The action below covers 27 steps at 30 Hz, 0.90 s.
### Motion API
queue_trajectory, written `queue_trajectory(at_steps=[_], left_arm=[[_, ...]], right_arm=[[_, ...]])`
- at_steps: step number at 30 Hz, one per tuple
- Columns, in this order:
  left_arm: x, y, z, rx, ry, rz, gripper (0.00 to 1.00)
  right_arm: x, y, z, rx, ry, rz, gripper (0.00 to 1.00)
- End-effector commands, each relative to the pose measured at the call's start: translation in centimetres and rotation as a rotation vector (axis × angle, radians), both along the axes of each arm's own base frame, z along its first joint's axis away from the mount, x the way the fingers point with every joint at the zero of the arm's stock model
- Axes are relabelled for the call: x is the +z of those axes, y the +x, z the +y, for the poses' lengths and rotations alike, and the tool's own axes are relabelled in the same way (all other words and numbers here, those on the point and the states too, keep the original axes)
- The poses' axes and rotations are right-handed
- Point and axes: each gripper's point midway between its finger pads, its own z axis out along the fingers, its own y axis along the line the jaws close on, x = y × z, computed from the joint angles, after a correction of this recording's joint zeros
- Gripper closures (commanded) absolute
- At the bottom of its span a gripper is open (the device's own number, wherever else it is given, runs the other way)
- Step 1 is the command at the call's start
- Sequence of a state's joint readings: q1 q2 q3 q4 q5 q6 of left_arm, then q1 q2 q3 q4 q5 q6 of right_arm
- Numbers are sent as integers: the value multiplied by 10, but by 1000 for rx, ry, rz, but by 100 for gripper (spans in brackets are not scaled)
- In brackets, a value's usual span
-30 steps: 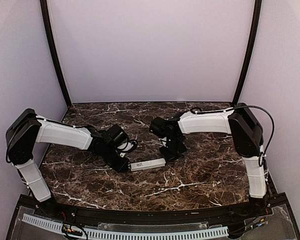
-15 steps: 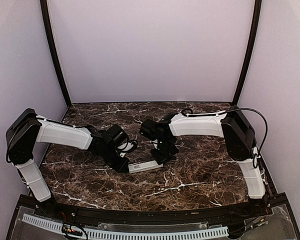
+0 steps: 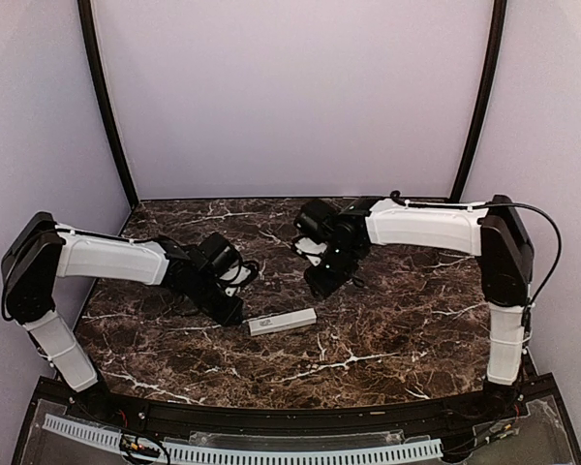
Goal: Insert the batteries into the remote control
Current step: Load the battery cover onto the remote control, then pick up the remote control from the center of the board.
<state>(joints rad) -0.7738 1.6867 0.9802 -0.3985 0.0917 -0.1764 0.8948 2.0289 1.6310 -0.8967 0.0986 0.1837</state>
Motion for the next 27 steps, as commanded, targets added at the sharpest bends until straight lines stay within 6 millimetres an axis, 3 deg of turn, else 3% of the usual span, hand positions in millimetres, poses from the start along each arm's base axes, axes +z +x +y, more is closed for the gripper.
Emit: queue_trajectory(at_steps=[1, 5, 10, 14, 19, 23, 27], left_arm=[[55, 31, 21, 100, -44, -143, 75], [91, 55, 48, 210, -75, -265, 48], [129, 70, 74, 315, -185, -369, 22], [144, 74, 85, 336, -200, -434, 17], [143, 75, 90, 335, -178, -447, 17], [143, 76, 87, 321, -188, -439, 17], [141, 75, 85, 312, -190, -432, 17]], right_arm=[[53, -22, 64, 461, 232, -130, 41], [53, -60, 111, 766, 304, -169, 31], [30, -72, 143, 910, 273, -145, 28], [5, -77, 152, 967, 251, -103, 26], [-26, -81, 151, 987, 192, -45, 27], [-44, -79, 149, 980, 144, -35, 35], [-49, -79, 150, 974, 132, -27, 45]])
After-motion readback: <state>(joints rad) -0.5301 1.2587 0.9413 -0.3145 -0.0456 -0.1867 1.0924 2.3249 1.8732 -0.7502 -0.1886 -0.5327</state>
